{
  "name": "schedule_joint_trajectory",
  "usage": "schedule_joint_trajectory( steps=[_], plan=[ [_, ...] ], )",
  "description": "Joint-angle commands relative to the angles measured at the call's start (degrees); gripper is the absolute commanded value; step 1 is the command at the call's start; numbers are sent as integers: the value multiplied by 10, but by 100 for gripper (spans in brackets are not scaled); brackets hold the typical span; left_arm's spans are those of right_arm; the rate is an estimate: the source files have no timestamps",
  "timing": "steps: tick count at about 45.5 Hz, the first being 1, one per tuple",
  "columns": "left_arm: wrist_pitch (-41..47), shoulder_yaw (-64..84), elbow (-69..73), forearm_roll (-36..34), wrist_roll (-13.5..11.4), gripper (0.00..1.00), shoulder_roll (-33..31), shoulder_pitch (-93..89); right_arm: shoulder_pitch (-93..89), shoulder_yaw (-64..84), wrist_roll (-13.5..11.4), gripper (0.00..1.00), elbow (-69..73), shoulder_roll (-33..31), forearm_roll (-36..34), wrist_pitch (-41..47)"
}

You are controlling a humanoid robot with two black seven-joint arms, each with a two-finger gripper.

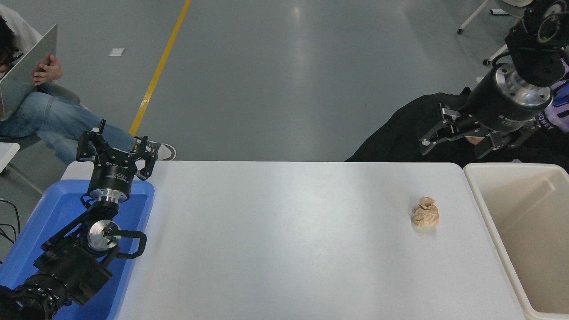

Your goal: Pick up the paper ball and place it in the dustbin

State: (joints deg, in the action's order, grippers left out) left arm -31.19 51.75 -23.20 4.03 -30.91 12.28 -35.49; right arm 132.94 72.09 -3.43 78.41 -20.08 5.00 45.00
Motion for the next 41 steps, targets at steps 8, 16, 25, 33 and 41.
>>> schedule_joint_trajectory(
  steps=[8,16,25,33,41],
  plan=[
    [1,-1,1,0,0,99,0,0,-5,-3,0,100,0,4,0,0],
    [1,-1,0,0,0,99,0,0,-3,-4,0,100,0,4,0,0],
    [0,-1,0,0,0,99,0,0,-5,-3,0,100,0,3,0,0],
    [0,-1,0,0,0,99,0,0,-6,-2,0,100,0,5,0,0],
    [1,-1,1,0,0,99,0,1,-8,0,0,100,0,9,0,0]
  ],
)
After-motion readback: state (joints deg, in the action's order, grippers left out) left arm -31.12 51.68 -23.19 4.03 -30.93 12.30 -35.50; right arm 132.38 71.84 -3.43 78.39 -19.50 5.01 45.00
